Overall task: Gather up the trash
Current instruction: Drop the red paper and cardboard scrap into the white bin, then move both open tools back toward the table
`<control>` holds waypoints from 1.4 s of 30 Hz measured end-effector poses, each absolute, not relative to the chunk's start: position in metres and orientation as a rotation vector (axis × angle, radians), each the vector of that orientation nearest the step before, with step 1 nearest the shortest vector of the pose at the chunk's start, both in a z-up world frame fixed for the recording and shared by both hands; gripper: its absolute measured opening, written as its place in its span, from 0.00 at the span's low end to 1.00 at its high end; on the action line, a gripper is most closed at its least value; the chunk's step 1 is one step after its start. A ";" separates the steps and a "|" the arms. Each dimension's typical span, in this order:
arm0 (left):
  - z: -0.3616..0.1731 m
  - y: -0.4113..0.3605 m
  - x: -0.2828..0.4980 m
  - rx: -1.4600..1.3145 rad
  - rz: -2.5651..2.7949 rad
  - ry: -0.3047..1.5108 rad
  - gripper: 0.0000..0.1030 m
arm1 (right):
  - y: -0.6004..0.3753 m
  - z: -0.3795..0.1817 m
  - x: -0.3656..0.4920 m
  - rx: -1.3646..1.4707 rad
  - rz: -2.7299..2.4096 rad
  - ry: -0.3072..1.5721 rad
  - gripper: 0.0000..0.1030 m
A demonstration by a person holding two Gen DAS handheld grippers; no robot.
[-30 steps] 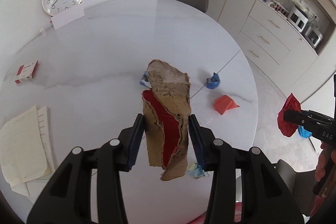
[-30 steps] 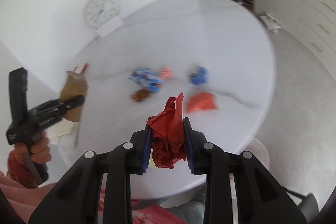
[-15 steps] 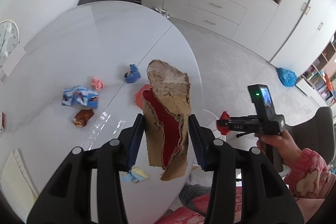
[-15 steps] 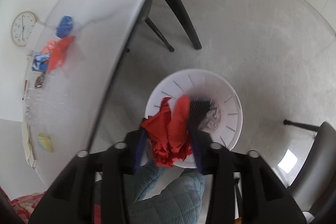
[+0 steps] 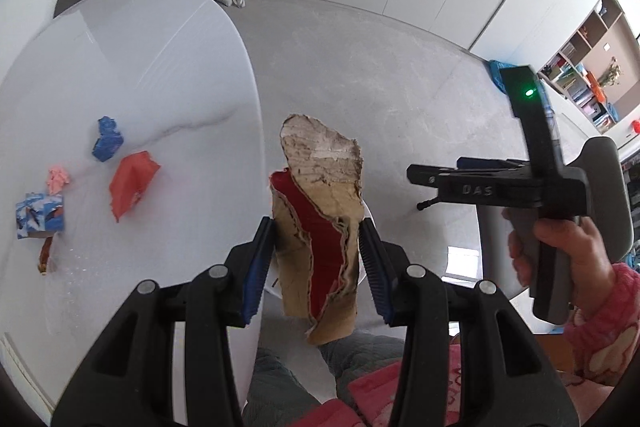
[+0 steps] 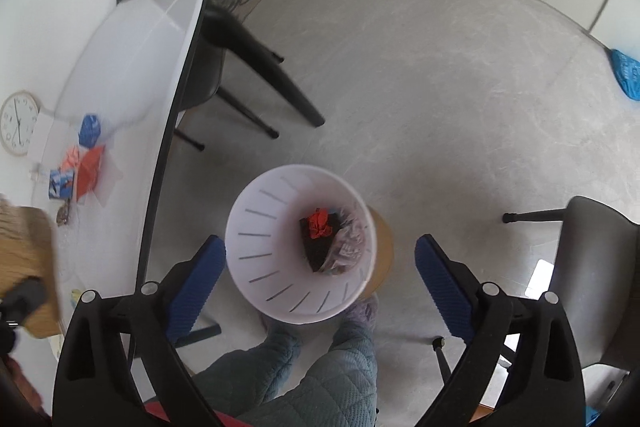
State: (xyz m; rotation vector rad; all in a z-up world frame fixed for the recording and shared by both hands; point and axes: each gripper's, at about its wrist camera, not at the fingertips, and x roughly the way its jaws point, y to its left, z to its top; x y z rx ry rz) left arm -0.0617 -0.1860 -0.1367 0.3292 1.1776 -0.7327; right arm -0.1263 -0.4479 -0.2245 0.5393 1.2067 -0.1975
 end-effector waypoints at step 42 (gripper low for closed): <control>-0.064 -0.130 -0.086 0.244 -0.548 0.998 0.92 | -0.395 -0.094 -0.141 0.413 -0.061 0.983 0.96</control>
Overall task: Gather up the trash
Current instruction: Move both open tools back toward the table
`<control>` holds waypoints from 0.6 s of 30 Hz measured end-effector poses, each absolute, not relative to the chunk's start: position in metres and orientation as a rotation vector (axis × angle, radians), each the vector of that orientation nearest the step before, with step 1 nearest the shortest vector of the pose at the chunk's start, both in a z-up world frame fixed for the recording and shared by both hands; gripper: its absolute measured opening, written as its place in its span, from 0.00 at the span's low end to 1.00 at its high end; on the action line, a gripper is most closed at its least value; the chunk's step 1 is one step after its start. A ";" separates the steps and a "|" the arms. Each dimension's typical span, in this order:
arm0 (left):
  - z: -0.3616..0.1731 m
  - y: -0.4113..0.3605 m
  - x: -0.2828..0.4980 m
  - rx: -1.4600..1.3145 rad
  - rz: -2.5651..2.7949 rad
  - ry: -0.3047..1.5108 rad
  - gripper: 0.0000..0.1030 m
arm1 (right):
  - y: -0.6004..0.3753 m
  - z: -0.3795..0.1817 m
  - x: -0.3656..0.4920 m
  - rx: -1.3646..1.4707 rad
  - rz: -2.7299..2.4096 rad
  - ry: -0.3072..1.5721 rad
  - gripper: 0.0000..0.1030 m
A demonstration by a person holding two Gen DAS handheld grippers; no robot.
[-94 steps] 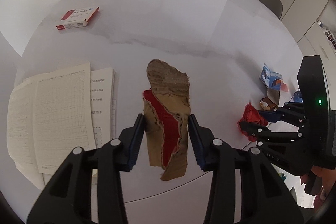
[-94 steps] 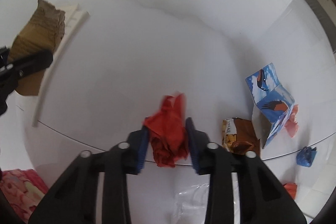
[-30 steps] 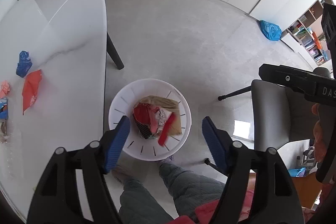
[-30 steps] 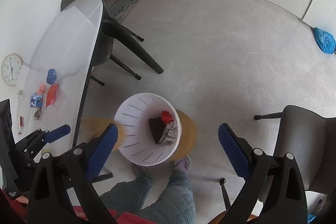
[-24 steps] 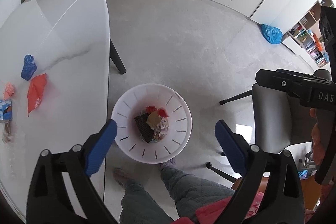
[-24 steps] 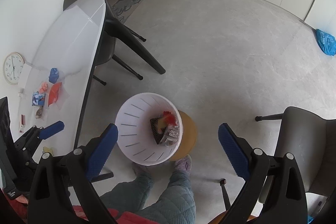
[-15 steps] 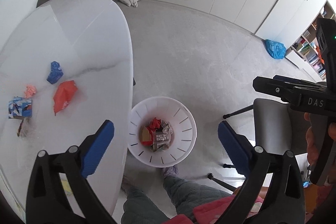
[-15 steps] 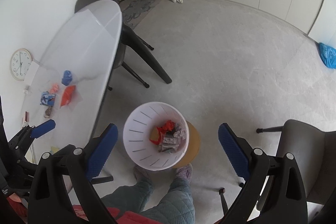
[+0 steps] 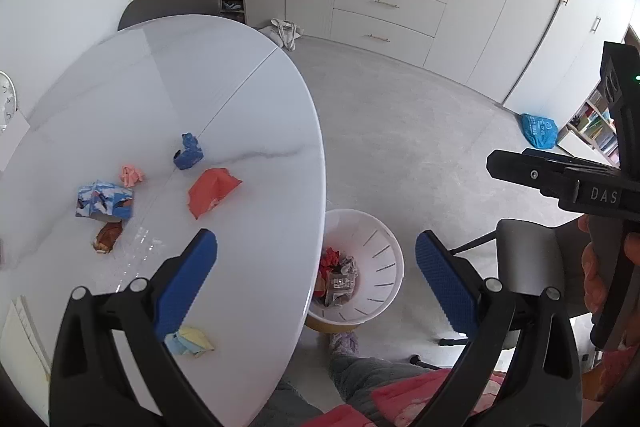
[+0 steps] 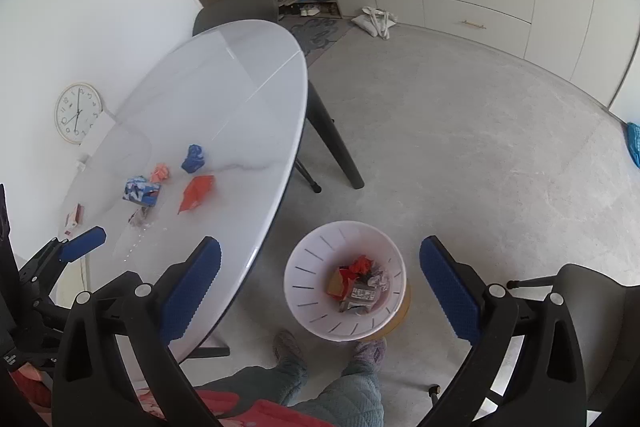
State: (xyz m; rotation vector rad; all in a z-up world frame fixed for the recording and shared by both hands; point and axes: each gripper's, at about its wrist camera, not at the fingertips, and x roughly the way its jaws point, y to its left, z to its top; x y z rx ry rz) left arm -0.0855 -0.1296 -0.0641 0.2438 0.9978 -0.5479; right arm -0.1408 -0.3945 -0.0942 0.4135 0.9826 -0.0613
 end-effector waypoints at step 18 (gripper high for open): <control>-0.122 0.007 -0.086 0.105 -0.183 1.156 0.92 | -0.350 -0.125 -0.112 0.390 0.065 1.098 0.96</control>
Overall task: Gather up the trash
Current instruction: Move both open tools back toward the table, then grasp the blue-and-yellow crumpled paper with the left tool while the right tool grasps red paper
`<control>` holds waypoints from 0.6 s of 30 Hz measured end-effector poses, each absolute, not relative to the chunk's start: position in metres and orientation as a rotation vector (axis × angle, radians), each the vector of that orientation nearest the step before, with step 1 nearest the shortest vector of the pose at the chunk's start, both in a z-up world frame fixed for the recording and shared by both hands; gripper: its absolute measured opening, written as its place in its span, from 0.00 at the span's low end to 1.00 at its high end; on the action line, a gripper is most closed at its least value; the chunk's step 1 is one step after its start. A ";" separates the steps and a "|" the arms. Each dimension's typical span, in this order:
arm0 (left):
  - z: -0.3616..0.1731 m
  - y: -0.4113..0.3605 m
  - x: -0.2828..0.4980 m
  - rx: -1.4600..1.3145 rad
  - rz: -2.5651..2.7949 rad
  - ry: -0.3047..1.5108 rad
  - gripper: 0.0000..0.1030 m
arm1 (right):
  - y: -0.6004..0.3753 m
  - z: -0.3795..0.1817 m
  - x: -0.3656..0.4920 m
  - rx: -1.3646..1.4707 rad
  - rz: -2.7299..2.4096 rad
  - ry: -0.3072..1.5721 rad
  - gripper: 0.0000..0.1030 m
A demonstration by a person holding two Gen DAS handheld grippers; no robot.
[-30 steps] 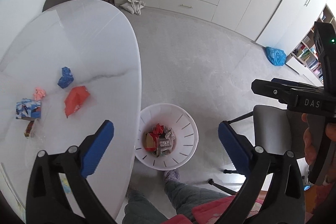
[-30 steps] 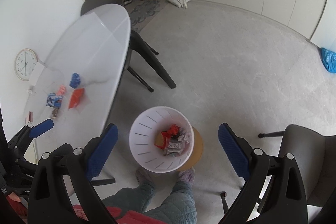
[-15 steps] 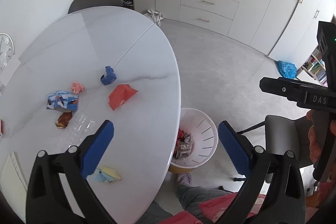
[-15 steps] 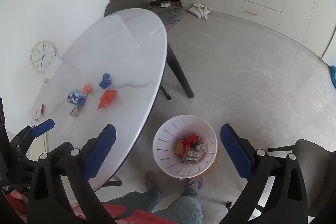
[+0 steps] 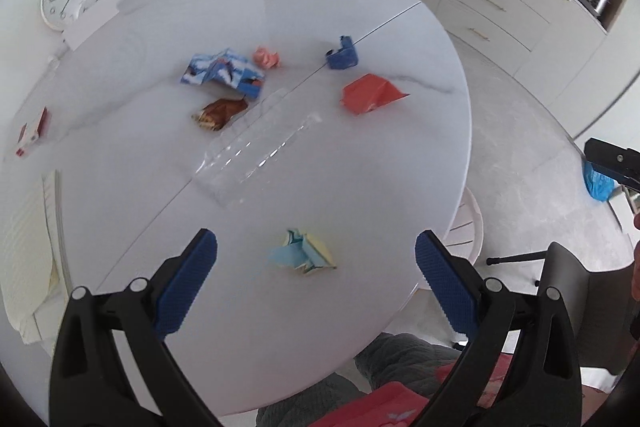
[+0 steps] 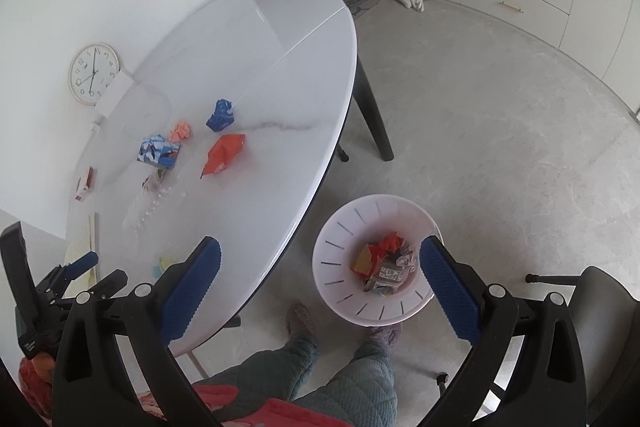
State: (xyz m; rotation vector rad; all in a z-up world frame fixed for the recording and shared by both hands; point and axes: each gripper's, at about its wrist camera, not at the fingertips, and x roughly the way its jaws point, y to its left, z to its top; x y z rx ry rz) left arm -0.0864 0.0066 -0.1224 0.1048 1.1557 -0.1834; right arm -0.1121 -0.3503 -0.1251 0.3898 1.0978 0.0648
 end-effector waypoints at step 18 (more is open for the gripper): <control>-0.209 0.010 -0.072 -0.099 0.047 1.290 0.48 | -0.336 -0.146 -0.086 0.254 0.207 1.190 0.96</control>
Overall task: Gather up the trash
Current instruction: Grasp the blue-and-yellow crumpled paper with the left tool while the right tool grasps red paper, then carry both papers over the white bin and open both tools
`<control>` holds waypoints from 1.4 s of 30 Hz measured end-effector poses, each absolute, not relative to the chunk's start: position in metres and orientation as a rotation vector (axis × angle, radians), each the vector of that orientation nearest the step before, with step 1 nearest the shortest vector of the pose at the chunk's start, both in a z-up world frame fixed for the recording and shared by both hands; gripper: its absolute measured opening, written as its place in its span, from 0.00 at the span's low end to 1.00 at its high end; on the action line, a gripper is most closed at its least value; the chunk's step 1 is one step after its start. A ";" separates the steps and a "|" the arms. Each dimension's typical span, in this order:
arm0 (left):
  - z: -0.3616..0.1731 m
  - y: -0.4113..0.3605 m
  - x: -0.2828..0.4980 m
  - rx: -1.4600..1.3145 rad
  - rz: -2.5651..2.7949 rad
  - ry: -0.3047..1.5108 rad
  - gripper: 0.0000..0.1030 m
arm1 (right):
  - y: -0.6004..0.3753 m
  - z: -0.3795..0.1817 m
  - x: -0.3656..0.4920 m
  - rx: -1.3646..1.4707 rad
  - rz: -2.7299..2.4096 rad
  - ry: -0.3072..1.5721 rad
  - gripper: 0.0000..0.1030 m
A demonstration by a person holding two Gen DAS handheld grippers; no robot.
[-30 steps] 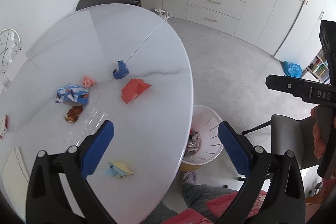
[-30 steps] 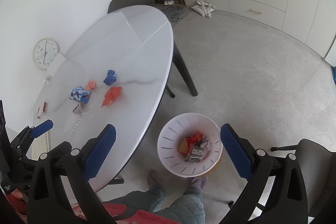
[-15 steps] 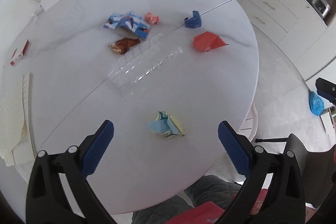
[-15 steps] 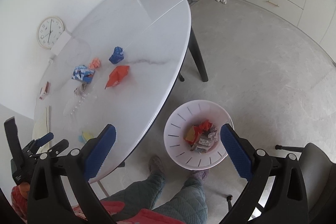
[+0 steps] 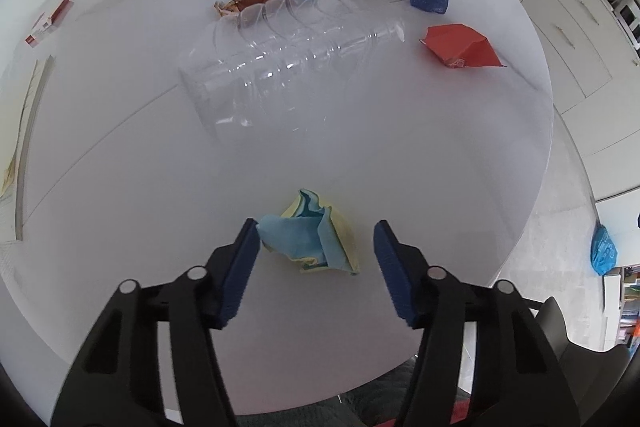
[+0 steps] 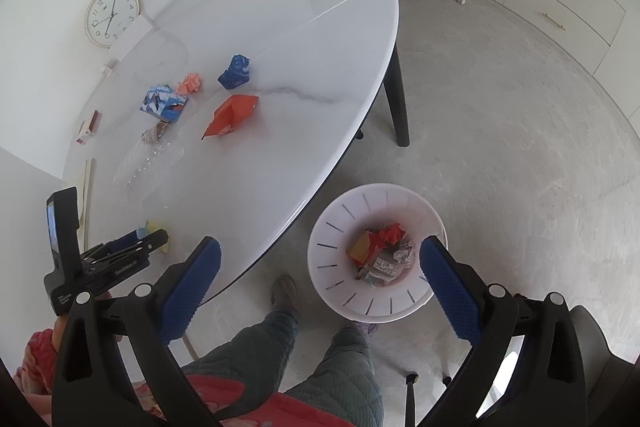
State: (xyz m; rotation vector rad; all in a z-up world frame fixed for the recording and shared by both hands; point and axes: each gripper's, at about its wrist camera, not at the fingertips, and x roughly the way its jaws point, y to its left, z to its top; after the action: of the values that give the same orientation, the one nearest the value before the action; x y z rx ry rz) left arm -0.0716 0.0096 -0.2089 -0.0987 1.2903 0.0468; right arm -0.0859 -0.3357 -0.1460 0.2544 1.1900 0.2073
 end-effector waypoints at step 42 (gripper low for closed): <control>-0.118 0.040 -0.080 -0.063 -0.038 1.187 0.39 | -0.144 -0.219 0.071 -0.868 1.007 1.225 0.47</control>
State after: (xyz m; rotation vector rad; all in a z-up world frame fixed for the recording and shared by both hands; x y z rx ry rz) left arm -0.0796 0.0400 -0.1178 -0.0631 1.1870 -0.0381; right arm 0.0709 -0.1440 -0.2194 -0.8679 1.2252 1.0074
